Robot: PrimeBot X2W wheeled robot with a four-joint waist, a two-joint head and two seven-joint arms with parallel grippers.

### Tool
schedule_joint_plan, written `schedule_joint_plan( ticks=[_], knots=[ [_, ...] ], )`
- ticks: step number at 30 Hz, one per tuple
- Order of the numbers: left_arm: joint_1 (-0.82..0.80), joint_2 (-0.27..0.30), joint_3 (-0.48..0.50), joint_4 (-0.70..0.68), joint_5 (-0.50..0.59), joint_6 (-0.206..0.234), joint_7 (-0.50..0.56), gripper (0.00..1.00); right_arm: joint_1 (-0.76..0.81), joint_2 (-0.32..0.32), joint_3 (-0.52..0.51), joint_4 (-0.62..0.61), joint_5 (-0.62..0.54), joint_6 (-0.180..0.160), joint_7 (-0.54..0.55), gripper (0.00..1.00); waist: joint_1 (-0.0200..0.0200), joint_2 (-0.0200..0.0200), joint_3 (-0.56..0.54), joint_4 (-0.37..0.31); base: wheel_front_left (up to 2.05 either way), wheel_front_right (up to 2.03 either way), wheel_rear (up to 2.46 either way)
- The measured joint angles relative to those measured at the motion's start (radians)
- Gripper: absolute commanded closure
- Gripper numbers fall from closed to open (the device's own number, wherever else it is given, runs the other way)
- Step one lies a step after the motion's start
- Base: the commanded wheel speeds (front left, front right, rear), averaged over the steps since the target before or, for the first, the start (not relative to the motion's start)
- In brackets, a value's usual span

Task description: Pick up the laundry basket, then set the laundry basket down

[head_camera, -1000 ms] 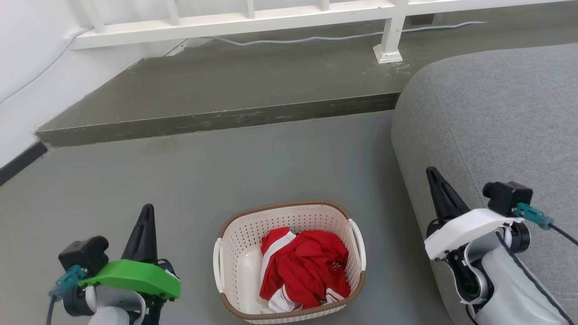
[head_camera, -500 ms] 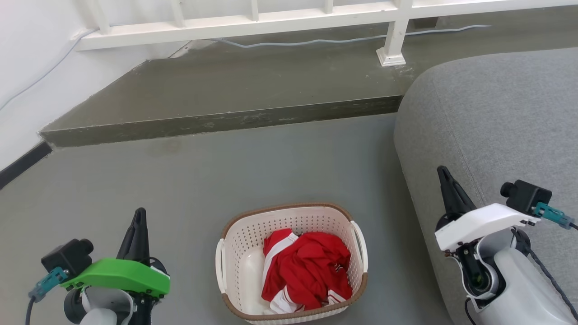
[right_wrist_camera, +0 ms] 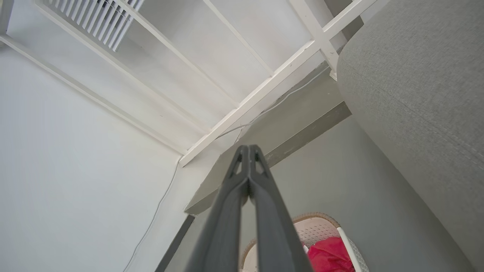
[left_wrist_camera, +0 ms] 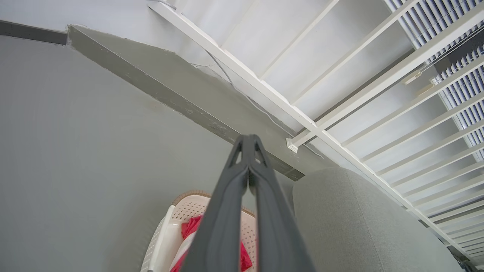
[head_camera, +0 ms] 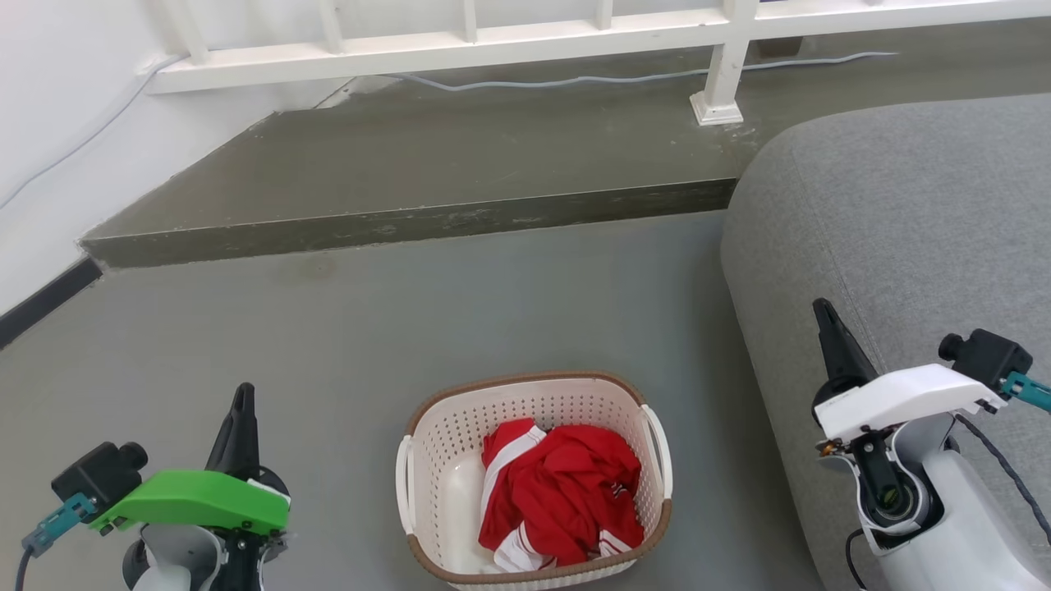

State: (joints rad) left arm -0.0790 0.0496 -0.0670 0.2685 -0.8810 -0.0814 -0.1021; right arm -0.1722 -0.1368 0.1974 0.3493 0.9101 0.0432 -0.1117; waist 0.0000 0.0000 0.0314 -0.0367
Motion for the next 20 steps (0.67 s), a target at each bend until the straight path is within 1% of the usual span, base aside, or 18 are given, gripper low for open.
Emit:
schedule_joint_plan(
  ticks=[20],
  knots=[
    [0.0,-0.003,0.052,0.005,-0.24,-0.013,0.076,1.0,0.023,0.031,-0.111,-0.019,0.23,0.023,0.07,1.0,0.0,0.0,-0.01,0.012,0.0,0.0,0.0]
  ],
)
